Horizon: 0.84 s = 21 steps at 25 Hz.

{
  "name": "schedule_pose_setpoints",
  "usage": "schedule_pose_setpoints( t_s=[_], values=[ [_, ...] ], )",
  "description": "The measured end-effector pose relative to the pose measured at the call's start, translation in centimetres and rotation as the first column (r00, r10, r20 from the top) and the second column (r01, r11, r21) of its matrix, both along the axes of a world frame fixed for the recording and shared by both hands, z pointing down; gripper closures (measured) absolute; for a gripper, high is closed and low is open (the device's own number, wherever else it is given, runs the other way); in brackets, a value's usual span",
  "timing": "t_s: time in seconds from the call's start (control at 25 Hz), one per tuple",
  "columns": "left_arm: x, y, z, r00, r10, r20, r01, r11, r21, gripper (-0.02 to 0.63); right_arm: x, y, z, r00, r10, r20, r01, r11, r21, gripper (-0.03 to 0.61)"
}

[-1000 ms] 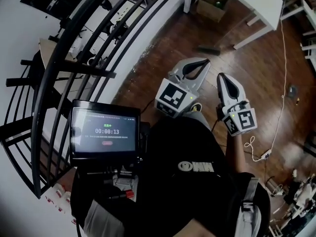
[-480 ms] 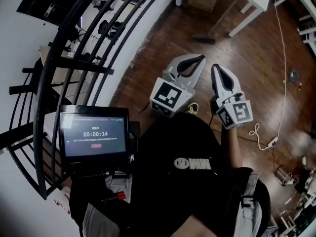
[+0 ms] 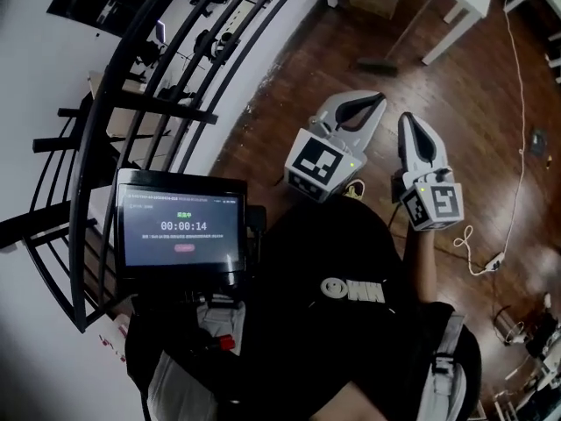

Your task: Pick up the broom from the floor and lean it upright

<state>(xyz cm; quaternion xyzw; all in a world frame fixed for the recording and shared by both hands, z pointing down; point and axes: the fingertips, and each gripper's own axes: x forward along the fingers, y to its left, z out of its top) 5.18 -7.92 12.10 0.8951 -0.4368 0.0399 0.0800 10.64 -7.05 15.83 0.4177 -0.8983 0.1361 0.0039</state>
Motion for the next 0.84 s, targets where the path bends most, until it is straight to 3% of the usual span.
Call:
schedule_pose_setpoints(
  t_s=[0.36, 0.84],
  values=[
    [-0.65, -0.07, 0.56, 1.000, -0.022, 0.008, 0.023, 0.999, -0.025, 0.597, -0.92, 0.17, 0.96, 0.999, -0.036, -0.011, 0.036, 0.999, -0.011, 0.575],
    [-0.35, -0.22, 0.45, 1.000, -0.028, -0.010, 0.028, 1.000, -0.003, 0.598, -0.88, 0.11, 0.85, 0.998, -0.058, -0.021, 0.059, 0.998, 0.003, 0.577]
  ],
)
